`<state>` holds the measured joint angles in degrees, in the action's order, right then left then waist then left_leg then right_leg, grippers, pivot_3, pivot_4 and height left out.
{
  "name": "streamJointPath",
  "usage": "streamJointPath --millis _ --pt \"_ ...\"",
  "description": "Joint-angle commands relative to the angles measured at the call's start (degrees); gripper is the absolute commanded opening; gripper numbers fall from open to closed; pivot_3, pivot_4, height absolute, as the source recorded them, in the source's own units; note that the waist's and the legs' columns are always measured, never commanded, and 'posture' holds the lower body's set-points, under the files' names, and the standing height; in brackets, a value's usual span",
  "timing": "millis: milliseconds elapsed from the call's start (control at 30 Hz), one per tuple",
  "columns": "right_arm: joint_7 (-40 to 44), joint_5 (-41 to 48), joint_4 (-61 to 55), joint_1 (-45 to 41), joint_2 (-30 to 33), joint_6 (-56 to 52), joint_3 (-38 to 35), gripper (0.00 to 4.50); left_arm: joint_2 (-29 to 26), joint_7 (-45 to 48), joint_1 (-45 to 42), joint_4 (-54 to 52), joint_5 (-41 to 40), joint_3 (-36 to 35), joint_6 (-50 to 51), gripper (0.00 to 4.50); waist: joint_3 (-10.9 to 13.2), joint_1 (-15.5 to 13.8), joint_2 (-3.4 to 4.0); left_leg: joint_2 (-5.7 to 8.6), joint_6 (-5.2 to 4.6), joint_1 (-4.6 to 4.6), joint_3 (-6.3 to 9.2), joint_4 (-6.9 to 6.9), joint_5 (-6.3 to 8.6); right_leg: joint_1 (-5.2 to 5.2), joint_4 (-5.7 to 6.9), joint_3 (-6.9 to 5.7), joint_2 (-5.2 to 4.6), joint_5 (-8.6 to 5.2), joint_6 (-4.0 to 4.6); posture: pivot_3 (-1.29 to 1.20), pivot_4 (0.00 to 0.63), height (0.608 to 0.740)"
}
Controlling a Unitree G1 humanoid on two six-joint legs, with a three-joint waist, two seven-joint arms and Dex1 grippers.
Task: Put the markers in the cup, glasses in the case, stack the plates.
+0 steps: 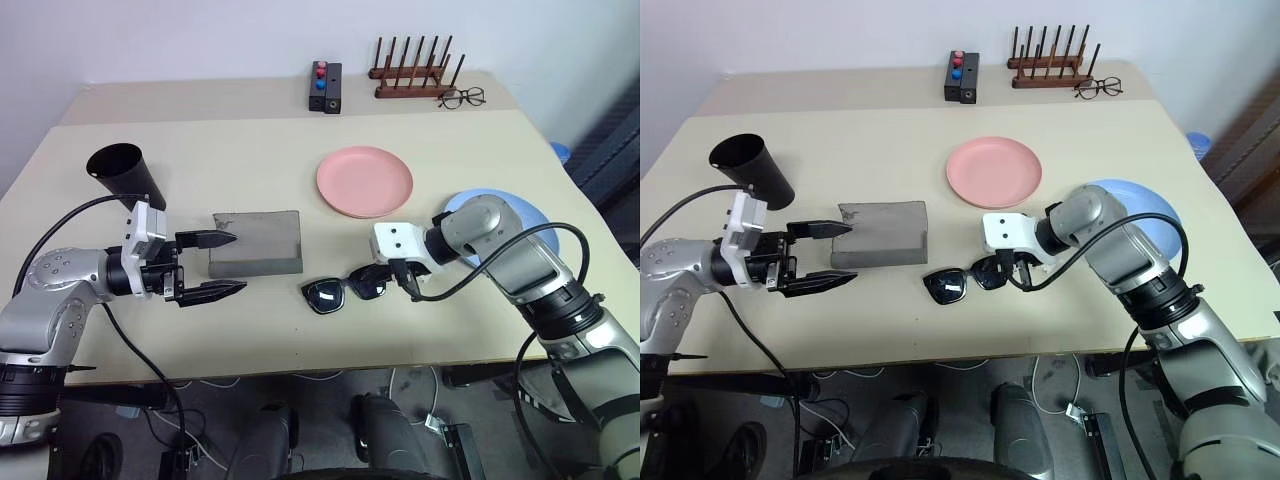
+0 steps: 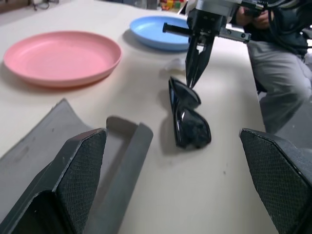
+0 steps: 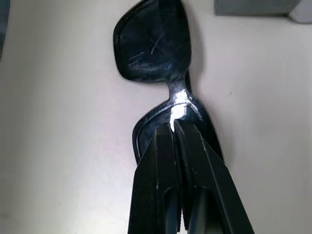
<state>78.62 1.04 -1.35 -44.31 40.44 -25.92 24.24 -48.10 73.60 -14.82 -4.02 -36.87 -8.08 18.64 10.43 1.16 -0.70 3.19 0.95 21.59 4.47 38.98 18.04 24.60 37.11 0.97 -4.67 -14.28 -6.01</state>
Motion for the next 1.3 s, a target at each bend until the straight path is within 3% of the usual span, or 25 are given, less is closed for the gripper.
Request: streamJointPath --millis 33,133,233,400,600,1033,1233,1267,1300 --pt "-2.3 0.1 -0.5 -1.7 -1.5 1.2 -1.5 0.02 -0.1 0.1 -1.3 -0.2 -0.3 -1.7 0.0 4.50 0.0 -0.2 0.00 0.00 0.00 0.00 0.00 0.00 0.00 0.00 0.00 0.00 0.00 0.00 0.00 0.00 0.150 0.740" --pt "-2.4 1.1 -0.3 -1.6 -2.7 2.6 -1.7 0.02 -0.1 0.3 -1.4 0.0 -0.2 -1.7 0.0 4.50 0.0 -0.3 0.01 0.03 0.00 0.02 -0.01 0.00 0.00 -0.01 -0.04 0.00 -0.02 0.00 0.00 0.00 0.150 0.740" --pt "-2.3 2.9 0.3 -3.3 -4.6 -0.1 -2.3 0.79 -0.2 0.2 -1.2 0.1 -0.4 -1.8 0.5 4.50 0.0 -0.3 0.02 0.04 0.00 0.03 0.00 0.00 0.00 -0.01 -0.05 0.00 -0.02 0.00 0.00 0.00 0.150 0.740" --pt "-3.7 1.0 -2.4 -2.7 -5.1 0.0 0.2 3.16 -0.1 0.0 -0.6 -0.5 -0.6 -2.2 1.0 4.50 0.0 -0.3 0.02 0.03 0.01 0.03 0.01 -0.01 0.00 0.00 -0.04 0.00 -0.03 0.00 0.00 0.00 0.150 0.740" --pt "-4.6 -6.9 1.5 -2.9 -3.4 6.8 5.3 3.16 0.4 -0.4 -0.1 -1.0 -0.3 -1.9 0.7 4.50 0.0 -0.3 0.02 0.04 0.01 0.03 0.00 0.00 0.00 0.00 -0.04 -0.01 0.00 0.00 0.00 0.00 0.150 0.740" --pt "-1.3 -9.2 3.9 -3.8 -4.7 7.2 6.9 3.16 0.7 -1.1 1.4 -2.2 -0.5 -2.8 0.9 4.50 0.0 -0.2 0.03 0.03 0.01 0.04 0.00 -0.02 0.00 0.03 -0.04 -0.01 0.00 0.00 0.00 0.00 0.150 0.740" --pt "-1.9 -10.8 4.5 -3.9 -6.3 6.5 7.4 0.40 0.9 -1.6 1.8 -2.6 -0.6 -2.8 0.9 4.50 0.0 -0.2 0.02 0.03 0.01 0.03 0.00 -0.03 0.00 0.03 -0.04 -0.01 0.00 0.00 0.00 0.00 0.150 0.740" --pt "-2.0 -10.9 4.5 -3.9 -6.5 6.5 7.3 0.06 0.9 -1.6 1.8 -2.6 -0.7 -2.8 0.9 4.50 0.0 -0.1 -0.02 0.03 0.01 0.01 0.01 -0.03 0.00 0.00 -0.04 -0.01 0.00 0.00 0.00 0.00 0.150 0.740" --pt "-2.0 -11.0 4.4 -3.8 -6.5 6.5 7.3 0.06 0.8 -1.6 1.9 -2.6 -0.7 -2.9 0.9 4.50 0.0 -0.1 -0.04 0.02 0.01 -0.06 0.01 -0.03 0.00 -0.07 -0.04 -0.01 0.00 0.00 0.00 0.00 0.150 0.740"
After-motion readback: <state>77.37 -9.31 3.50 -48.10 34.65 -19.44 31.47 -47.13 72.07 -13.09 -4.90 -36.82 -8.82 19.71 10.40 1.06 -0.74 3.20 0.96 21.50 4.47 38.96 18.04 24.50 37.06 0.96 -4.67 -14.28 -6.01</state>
